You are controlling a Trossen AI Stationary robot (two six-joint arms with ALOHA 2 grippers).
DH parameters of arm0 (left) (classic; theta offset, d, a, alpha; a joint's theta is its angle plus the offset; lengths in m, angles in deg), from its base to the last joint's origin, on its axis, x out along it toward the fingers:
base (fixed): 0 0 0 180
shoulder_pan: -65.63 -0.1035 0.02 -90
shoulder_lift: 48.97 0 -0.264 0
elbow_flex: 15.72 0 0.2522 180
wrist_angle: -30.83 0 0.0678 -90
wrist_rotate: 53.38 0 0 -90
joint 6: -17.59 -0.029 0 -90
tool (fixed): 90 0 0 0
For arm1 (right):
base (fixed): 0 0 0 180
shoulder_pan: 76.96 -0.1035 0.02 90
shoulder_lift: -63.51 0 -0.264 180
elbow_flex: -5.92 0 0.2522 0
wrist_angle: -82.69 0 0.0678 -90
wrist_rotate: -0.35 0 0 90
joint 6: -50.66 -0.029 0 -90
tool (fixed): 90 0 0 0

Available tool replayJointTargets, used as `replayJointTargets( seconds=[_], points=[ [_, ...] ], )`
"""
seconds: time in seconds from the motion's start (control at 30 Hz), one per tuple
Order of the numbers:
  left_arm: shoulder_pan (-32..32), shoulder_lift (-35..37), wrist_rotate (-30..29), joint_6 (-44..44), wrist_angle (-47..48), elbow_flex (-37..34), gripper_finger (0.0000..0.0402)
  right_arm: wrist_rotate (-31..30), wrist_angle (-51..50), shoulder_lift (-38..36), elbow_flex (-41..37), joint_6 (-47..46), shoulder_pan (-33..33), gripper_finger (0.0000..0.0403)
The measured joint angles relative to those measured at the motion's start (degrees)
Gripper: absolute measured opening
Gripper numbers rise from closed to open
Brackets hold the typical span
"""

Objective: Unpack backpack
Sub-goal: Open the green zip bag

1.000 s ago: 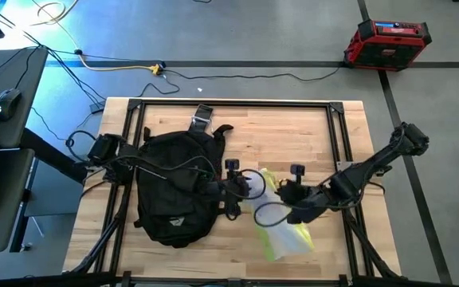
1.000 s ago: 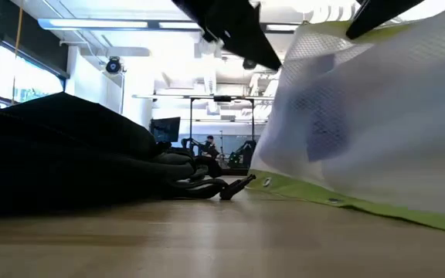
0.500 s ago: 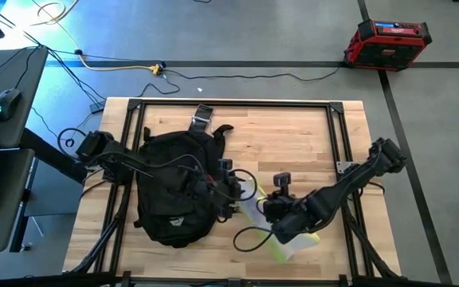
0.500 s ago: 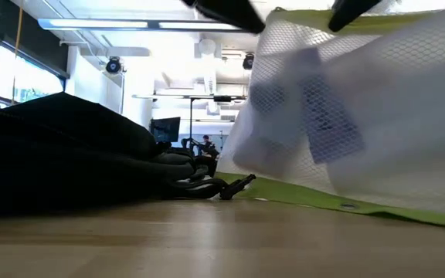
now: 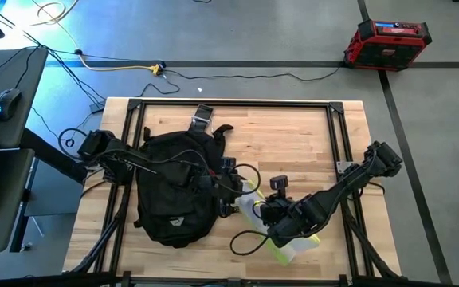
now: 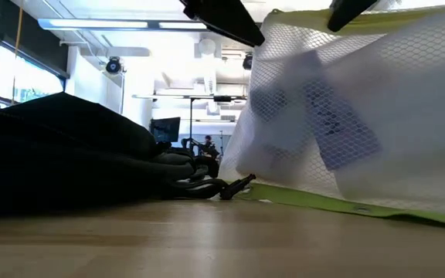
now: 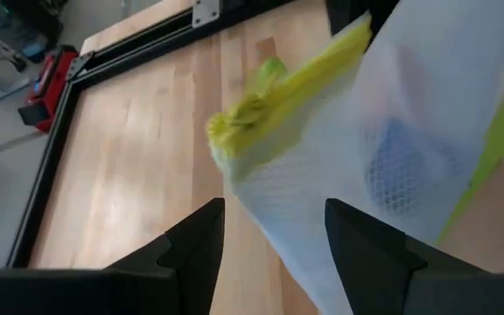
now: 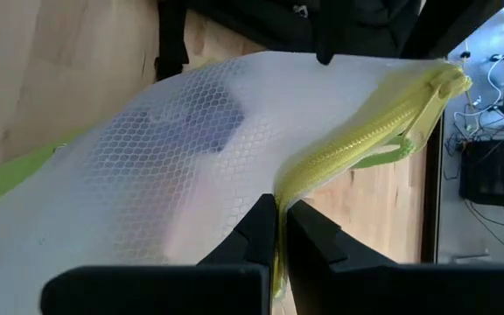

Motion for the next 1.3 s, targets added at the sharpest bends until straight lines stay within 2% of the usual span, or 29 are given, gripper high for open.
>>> replayJointTargets(
  seconds=[0.1, 0.27, 0.5, 0.63, 0.73, 0.87, 0.97, 1.1, 1.2, 1.3],
  points=[
    [-0.63, 0.0, 1.14, -1.07, -0.5, 0.0, 0.0179, 0.68, 0.06, 0.0, -0.01, -0.83, -0.05, 0.0],
    [-1.66, 0.0, 8.35, -3.53, -4.06, 0.0, 0.0179, 0.88, 0.12, 0.0, -0.01, -1.01, -0.77, 0.0],
    [-2.3, -1.59, 15.39, -5.44, -9.45, 0.0, 0.0179, 0.9, 0.54, 0.0, -0.01, -1.04, -1.86, 0.0],
    [-2.28, -3.44, 15.52, -6.31, -9.74, 0.0, 0.0172, 0.95, 0.43, 0.0, -0.01, -2.22, -1.9, 0.0],
    [-1.54, -3.81, 13.53, -6.6, -9.36, 0.0, 0.014, 1.06, 0.16, 0.0, -0.01, -2.36, -1.9, 0.0],
    [-0.38, -3.78, 12.68, -7.67, -9.13, 0.0, 0.0064, 1.2, -0.18, 0.0, -0.03, -2.47, -1.88, 0.0],
    [0.84, -3.74, 9.04, -9.26, -9.37, 0.0, 0.0011, 0.32, -1.31, 0.0, -0.03, -2.96, -1.39, 0.0],
    [2.55, -3.7, -1.45, -11.27, -10.84, 0.0, 0.0009, -4.04, -6.05, 0.0, -0.03, -4.3, 0.99, 0.0],
    [4.08, -3.7, -12.22, -14.18, -12.47, 0.0, 0.0002, -12.41, -10.99, 0.0, -0.03, -6.32, 3.27, 0.0],
    [6.11, -3.61, -23.79, -18.87, -15.29, 0.0, 0.0001, -25.05, -15.06, 0.0, -0.05, -9.35, 4.75, 0.0]
  ],
)
